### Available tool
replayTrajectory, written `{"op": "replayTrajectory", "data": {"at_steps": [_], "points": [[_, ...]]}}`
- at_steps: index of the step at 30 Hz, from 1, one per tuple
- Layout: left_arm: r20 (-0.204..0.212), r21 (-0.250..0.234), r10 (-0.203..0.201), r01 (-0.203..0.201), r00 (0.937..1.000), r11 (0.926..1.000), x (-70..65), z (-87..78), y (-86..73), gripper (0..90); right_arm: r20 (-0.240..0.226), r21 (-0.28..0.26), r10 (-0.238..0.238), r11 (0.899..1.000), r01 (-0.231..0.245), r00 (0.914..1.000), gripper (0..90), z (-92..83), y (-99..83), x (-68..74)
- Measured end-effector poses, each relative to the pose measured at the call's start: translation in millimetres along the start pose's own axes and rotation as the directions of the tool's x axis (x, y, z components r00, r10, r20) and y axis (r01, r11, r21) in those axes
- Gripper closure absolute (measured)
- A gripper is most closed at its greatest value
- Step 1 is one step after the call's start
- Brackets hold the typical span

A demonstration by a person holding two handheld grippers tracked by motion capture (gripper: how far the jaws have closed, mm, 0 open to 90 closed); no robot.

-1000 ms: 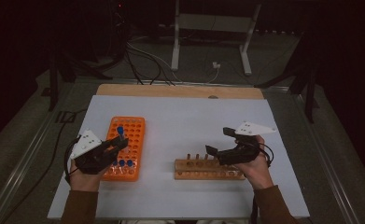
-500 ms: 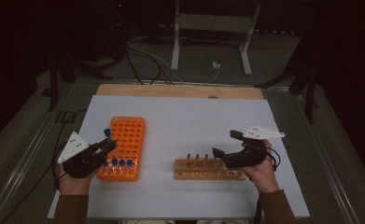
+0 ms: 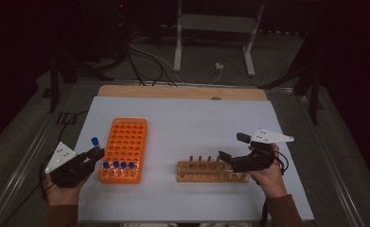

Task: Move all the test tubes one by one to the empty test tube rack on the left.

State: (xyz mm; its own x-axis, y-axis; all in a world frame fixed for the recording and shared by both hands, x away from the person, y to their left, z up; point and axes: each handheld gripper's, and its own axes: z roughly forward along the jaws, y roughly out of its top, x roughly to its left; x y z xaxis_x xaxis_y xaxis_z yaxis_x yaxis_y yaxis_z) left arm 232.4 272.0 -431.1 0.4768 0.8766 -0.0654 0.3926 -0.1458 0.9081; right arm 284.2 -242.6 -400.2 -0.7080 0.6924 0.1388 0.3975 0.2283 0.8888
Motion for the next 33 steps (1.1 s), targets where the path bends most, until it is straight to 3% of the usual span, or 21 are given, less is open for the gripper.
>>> {"op": "replayTrajectory", "data": {"at_steps": [14,33], "points": [[0.036,0.039,-0.013,0.012,0.9993,0.9992,4.6,1.6,-28.0,77.2,-0.001,-0.002,0.007,1.000,-0.007,1.0000,1.9,-1.2,-2.8,-1.1],[0.052,0.126,0.008,-0.014,0.9986,0.9919,3.9,10.6,-46.8,77.2,-0.009,-0.007,0.015,1.000,-0.015,0.9998,2.0,-1.6,-6.6,-1.8]]}}
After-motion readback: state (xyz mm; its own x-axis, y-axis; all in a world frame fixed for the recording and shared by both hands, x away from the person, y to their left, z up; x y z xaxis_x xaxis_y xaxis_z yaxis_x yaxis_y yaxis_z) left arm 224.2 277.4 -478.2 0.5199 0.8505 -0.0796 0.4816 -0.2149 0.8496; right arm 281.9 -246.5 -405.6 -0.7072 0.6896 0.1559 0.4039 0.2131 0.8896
